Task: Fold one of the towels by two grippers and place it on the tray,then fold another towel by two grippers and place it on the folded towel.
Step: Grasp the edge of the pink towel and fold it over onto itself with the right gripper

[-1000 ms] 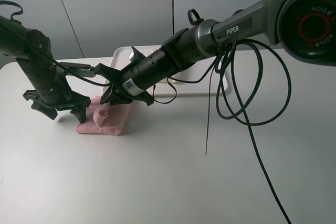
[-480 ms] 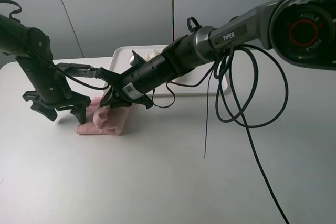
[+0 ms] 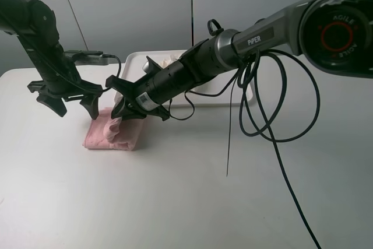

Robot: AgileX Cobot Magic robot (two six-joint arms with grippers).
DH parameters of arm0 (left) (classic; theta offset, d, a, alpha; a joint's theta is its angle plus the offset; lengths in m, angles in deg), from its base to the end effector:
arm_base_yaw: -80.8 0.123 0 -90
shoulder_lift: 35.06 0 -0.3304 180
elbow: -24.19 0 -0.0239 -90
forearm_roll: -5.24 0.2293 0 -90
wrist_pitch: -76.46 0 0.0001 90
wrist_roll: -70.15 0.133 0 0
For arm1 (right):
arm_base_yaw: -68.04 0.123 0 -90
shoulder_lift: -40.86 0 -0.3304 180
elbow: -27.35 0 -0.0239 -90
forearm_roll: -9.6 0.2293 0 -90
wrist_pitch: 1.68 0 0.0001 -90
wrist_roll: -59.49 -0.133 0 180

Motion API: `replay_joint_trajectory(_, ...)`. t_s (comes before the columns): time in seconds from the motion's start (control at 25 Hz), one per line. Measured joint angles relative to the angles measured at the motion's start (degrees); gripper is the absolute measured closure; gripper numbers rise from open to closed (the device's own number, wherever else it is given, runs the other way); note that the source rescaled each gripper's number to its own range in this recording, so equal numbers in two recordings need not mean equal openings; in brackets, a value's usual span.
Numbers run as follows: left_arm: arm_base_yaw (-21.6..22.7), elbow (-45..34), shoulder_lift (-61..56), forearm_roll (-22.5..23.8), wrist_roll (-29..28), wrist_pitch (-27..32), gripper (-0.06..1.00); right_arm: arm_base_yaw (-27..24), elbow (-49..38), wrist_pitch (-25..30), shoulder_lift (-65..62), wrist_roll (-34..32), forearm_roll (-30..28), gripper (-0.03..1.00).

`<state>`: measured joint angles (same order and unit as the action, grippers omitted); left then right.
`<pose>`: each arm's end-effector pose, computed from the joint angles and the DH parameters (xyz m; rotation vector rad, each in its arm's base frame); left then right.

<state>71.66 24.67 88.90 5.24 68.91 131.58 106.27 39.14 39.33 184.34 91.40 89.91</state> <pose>0.3872 -0.0623 0.1575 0.2147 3.1099 -0.0034 0.3534 0.3880 0.1073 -0.1945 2.7480 1.4092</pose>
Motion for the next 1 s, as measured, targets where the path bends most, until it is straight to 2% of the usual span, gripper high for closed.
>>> replay_joint_trajectory(0.28, 0.0, 9.08, 0.0, -2.04, 3.92, 6.42, -0.05, 0.0, 0.0, 0.0, 0.0, -0.23, 0.38, 0.93)
replay_joint_trajectory(0.44, 0.0, 11.07, 0.0, -2.46, 4.44, 7.6, -0.05, 0.0, 0.0, -0.43, 0.0, -0.44, 4.1, 0.92)
replay_joint_trajectory(0.48, 0.0, 11.07, 0.0, -2.57, 4.62, 7.67, -0.05, 0.0, 0.0, -0.46, 0.0, 0.34, 5.86, 0.88)
replay_joint_trajectory(0.64, 0.0, 11.07, 0.0, -3.05, 5.64, 7.87, -0.05, 0.0, 0.0, -0.56, 0.0, 4.18, 13.3, 0.61)
replay_joint_trajectory(0.68, 0.0, 11.07, 0.0, -3.19, 5.77, 7.87, -0.05, 0.0, 0.0, -0.3, 0.0, 4.78, 14.52, 0.58)
replay_joint_trajectory(0.8, 0.0, 11.07, 0.0, -3.33, 5.88, 7.87, -0.05, 0.0, 0.0, 1.01, 0.0, 6.48, 16.22, 0.57)
replay_joint_trajectory(1.0, 0.0, 11.07, 0.0, -3.33, 6.4, 7.87, -0.05, 0.0, 0.0, 2.56, 0.0, 7.95, 14.7, 0.57)
